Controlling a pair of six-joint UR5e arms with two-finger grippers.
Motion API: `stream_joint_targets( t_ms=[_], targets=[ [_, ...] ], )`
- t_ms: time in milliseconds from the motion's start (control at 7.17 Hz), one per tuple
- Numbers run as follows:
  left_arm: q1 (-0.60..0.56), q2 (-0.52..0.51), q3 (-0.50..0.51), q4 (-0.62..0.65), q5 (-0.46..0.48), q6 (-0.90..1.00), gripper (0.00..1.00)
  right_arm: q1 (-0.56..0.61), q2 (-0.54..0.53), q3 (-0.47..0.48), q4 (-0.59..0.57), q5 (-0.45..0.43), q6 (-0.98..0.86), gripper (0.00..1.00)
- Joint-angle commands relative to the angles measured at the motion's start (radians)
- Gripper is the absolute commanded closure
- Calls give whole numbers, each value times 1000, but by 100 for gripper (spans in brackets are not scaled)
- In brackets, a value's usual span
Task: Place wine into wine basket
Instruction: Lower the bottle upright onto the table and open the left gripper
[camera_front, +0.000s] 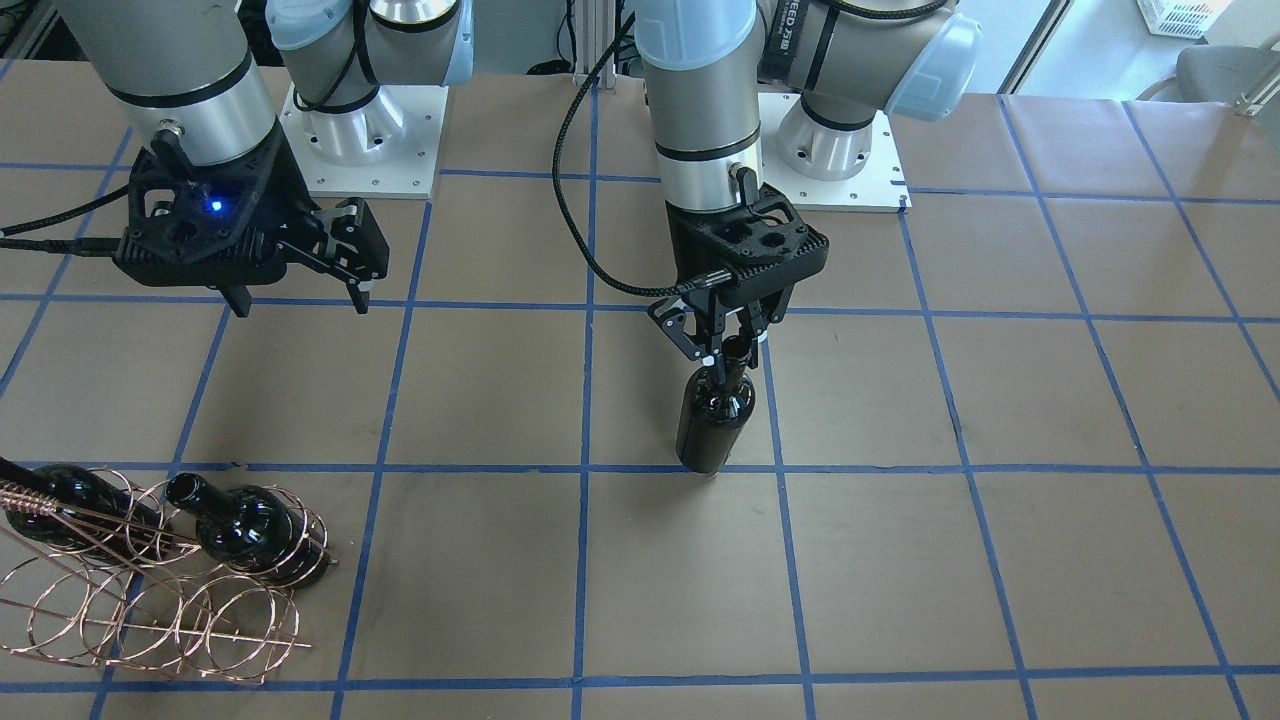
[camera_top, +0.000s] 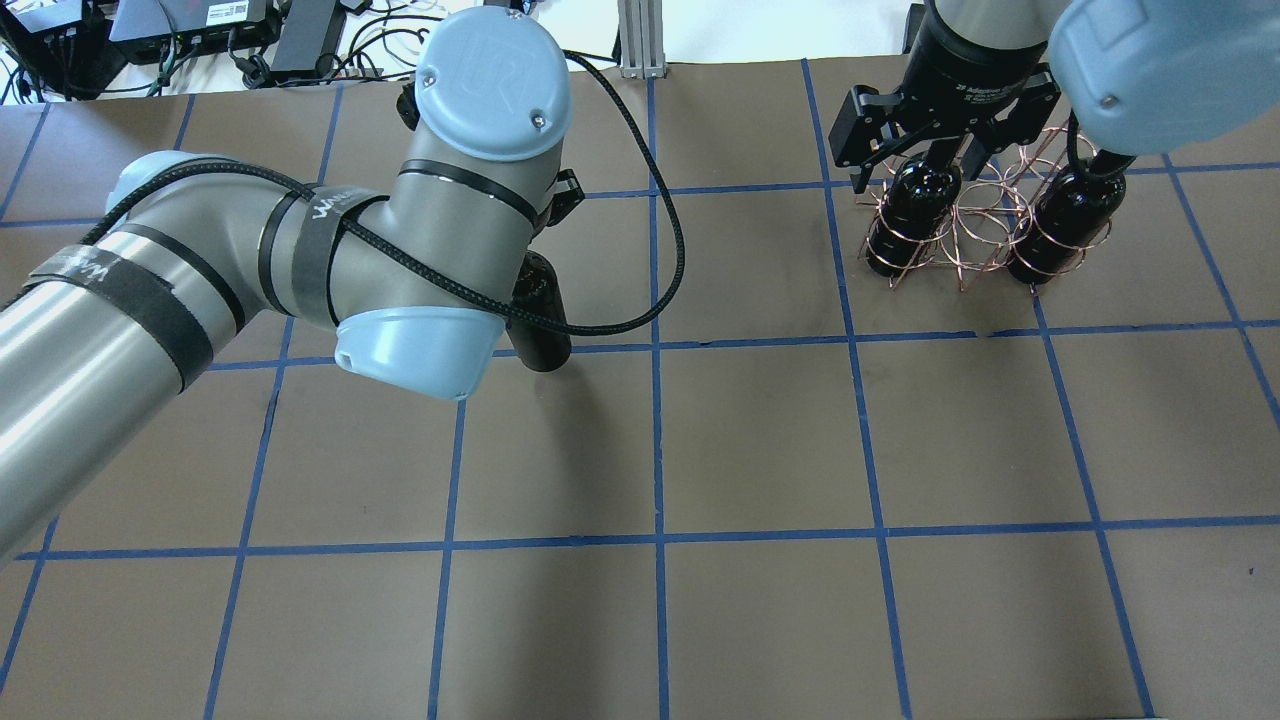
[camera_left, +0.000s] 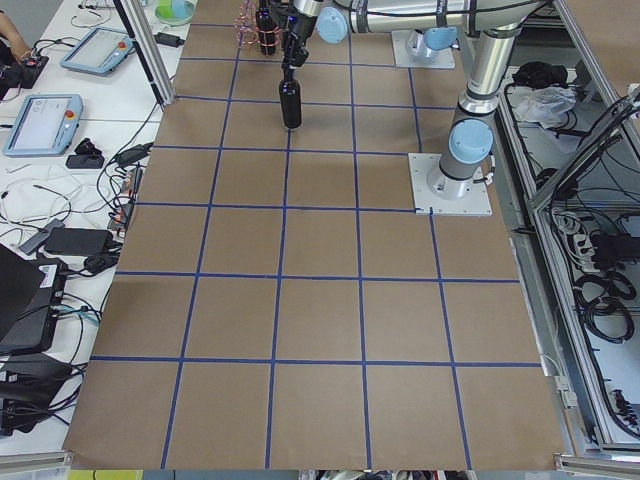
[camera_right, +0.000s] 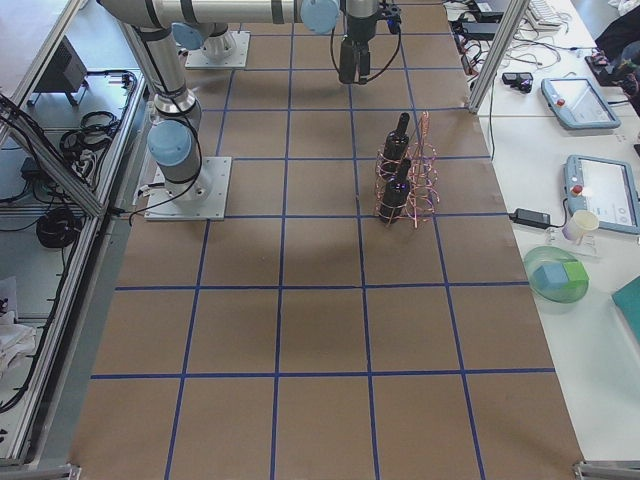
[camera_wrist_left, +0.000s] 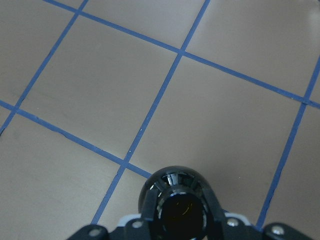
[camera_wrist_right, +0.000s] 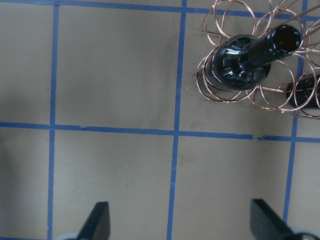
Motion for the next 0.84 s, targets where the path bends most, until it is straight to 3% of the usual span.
stream_joint_targets(
  t_ms=[0, 697],
  targets=[
    [6, 3, -31, 8, -2, 8, 100, -3, 0, 0, -12, 4, -3, 0],
    [6, 3, -33, 12, -11, 3, 100, -4, 0, 0, -56, 7, 0, 0]
  ],
)
